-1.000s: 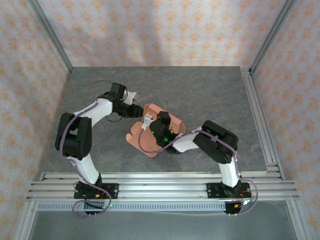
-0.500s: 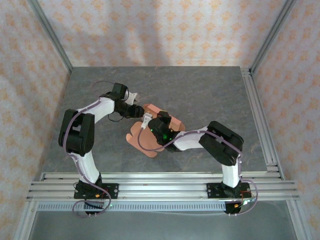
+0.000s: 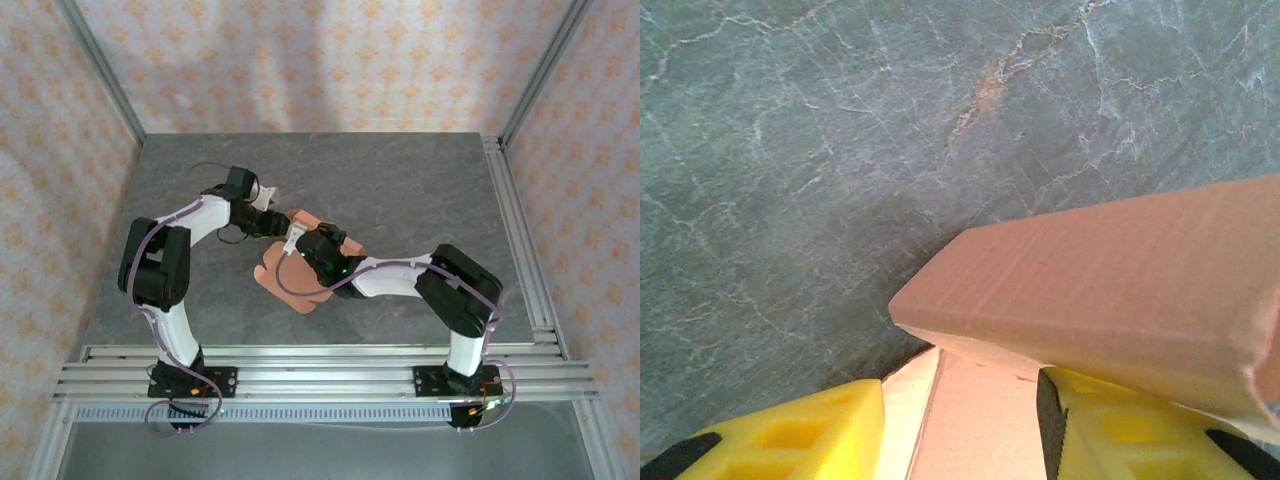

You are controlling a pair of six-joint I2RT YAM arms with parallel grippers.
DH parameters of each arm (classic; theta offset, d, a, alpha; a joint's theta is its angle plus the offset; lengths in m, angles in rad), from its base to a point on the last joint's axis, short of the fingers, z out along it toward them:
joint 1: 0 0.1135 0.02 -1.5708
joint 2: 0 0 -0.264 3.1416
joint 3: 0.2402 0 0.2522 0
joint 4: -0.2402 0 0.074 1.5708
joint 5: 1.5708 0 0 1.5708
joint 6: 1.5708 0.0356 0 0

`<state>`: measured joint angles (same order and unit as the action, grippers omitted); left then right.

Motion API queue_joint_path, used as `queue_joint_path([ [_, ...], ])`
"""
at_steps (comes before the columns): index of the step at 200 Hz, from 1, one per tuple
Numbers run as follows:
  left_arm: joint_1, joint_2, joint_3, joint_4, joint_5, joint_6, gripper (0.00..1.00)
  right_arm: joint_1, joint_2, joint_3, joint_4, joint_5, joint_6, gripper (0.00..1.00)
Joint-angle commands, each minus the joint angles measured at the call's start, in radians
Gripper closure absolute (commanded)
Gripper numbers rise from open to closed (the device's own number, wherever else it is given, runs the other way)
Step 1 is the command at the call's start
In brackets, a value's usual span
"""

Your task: Fold the paper box

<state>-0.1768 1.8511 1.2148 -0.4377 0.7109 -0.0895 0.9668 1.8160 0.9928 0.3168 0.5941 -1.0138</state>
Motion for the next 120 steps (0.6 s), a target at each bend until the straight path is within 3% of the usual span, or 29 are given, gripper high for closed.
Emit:
queue_joint_path([
  [1,-0.011,-0.002,0.017,0.022,0.027,0.028,0.55,0.004,-0.035,0.042,-0.092,-0.093,0.086,1.00],
  [120,-0.021,0.001,0.022,0.027,0.079,0.086,0.55,-0.035,-0.063,0.086,-0.228,-0.222,0.232,1.00],
])
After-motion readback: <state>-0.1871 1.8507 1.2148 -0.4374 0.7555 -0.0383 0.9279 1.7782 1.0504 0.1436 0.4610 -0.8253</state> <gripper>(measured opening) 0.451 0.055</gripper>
